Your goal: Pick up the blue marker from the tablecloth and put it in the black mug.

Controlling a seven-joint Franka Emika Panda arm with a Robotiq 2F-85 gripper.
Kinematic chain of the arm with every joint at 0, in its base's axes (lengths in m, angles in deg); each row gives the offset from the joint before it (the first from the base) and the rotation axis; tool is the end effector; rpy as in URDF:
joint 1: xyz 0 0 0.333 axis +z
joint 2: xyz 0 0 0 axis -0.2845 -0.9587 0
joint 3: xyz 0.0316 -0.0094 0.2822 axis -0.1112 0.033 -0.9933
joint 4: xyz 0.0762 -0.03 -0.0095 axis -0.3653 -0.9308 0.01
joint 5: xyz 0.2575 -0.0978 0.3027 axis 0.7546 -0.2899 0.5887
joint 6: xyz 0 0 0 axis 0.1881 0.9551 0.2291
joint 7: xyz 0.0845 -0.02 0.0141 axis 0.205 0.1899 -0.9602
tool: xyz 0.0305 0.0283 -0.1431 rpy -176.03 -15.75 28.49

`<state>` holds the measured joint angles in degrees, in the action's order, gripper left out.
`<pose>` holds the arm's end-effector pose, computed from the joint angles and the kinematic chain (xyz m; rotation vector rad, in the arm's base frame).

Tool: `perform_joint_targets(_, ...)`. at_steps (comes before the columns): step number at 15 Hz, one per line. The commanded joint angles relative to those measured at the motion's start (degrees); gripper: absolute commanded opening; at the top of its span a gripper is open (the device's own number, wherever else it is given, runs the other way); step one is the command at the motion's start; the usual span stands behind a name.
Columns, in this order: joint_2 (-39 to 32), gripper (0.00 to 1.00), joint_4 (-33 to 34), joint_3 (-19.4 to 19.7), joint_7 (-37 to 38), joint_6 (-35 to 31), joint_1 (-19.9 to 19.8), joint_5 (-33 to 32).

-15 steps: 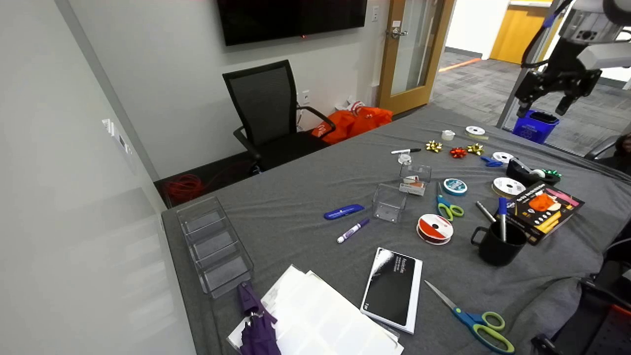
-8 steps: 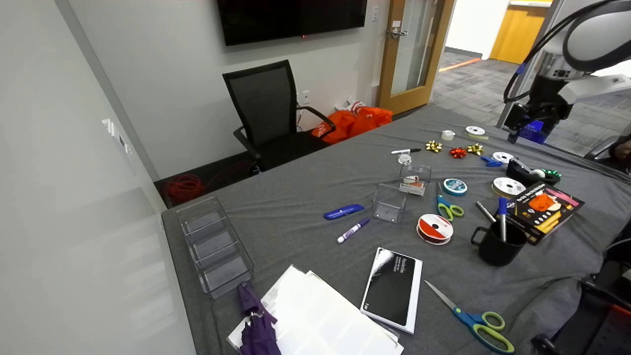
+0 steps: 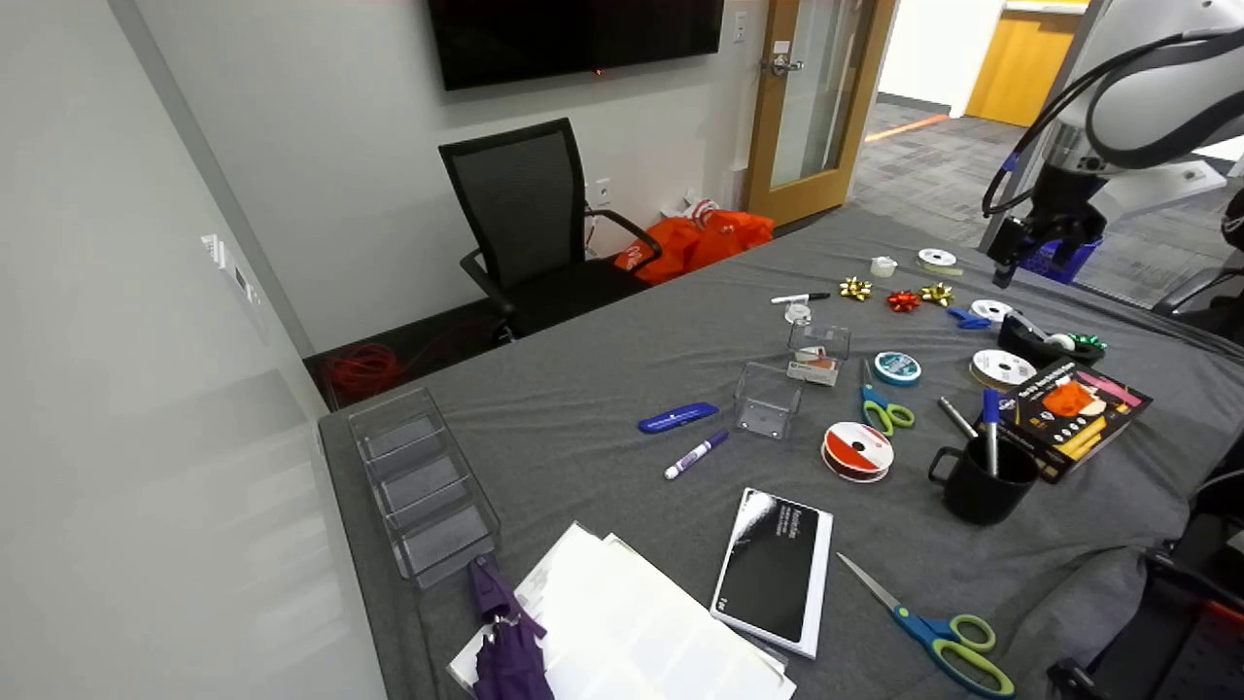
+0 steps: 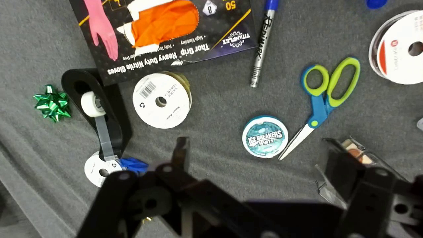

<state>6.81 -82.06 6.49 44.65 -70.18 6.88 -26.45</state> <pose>0.5020 -0.2021 0.2846 2.9734 -0.4807 0.0553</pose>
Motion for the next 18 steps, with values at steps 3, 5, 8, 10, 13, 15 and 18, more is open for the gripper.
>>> perform_joint_targets(3,-2.97,1.00,1.83,-0.36,-1.21,2.50,-0.30,1.12)
perform_joint_targets(5,-6.40,1.00,2.75,-0.30,-2.28,3.45,-0.39,2.18)
perform_joint_targets(8,-11.15,1.00,4.02,-0.51,-4.59,4.53,-0.71,4.75)
perform_joint_targets(10,-14.43,1.00,5.55,-0.81,-6.60,5.31,-1.03,6.76)
perform_joint_targets(13,-18.95,1.00,8.19,-1.17,-8.31,5.13,-1.64,9.63)
perform_joint_targets(15,-21.41,1.00,10.24,-1.38,-8.17,5.65,-1.90,11.36)
perform_joint_targets(18,-24.63,1.00,13.09,-1.76,-7.27,6.61,-2.32,13.77)
